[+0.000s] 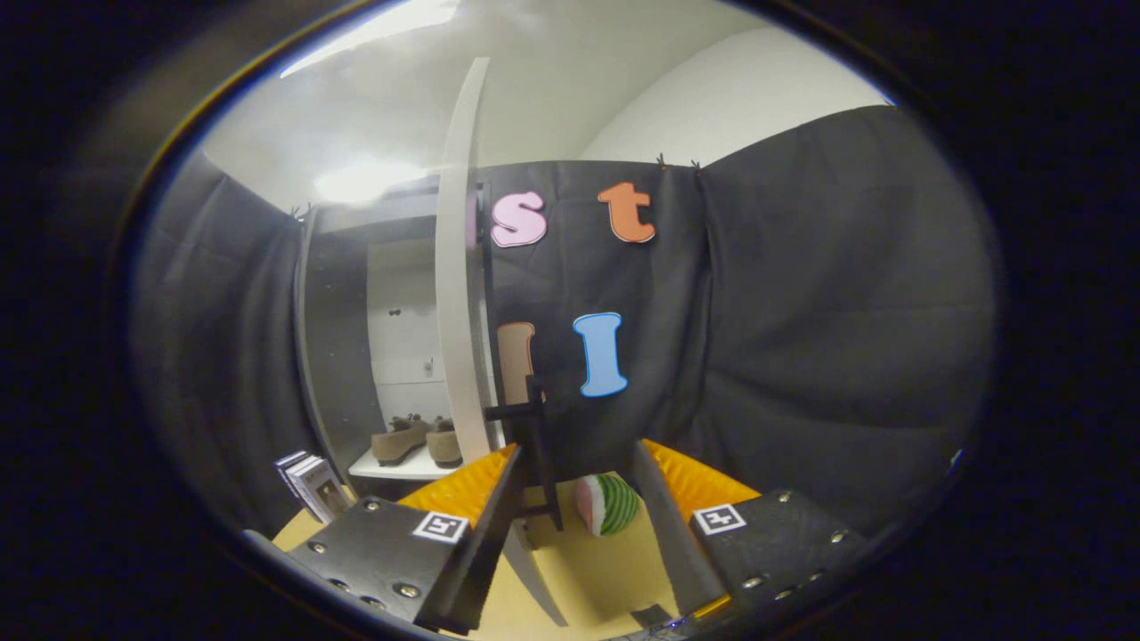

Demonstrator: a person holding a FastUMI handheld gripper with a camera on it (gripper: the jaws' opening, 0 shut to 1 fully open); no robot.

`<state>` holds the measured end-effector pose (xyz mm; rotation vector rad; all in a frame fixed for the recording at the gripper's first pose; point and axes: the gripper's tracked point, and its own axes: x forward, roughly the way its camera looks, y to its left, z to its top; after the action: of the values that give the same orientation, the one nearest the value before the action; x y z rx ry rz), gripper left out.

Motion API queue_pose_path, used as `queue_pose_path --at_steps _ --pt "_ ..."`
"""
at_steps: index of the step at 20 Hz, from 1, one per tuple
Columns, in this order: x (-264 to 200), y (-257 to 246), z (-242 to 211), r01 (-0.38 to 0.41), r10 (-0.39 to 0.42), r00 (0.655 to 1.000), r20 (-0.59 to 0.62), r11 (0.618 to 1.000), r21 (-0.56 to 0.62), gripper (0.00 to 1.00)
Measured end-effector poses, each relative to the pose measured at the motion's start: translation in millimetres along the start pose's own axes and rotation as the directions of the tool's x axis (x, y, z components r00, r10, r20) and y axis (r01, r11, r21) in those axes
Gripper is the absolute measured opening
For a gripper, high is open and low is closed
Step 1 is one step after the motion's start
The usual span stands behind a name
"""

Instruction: Open the shoe cabinet door, grab the shoes and put them into the shoe cabinet, then close the shoe cabinet door.

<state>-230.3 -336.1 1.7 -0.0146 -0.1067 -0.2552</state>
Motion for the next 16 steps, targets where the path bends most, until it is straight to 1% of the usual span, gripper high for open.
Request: queue_pose_path --at_steps 4,8,12,16 --pt "-0.7 6.6 1.0 -0.007 0.007 1.0 -0.011 1.0 0.015 0.77" --pt "-4.8 25.6 -3.6 -0.049 0.05 0.999 -0.016 0.997 0.059 0.77" --pt "-10.3 64.6 -8.9 -0.152 0.155 0.987 -0.03 0.985 0.08 0.77" --pt "-7.6 117.7 -14.6 -0.273 0.276 0.961 -0.037 0.96 0.069 0.77"
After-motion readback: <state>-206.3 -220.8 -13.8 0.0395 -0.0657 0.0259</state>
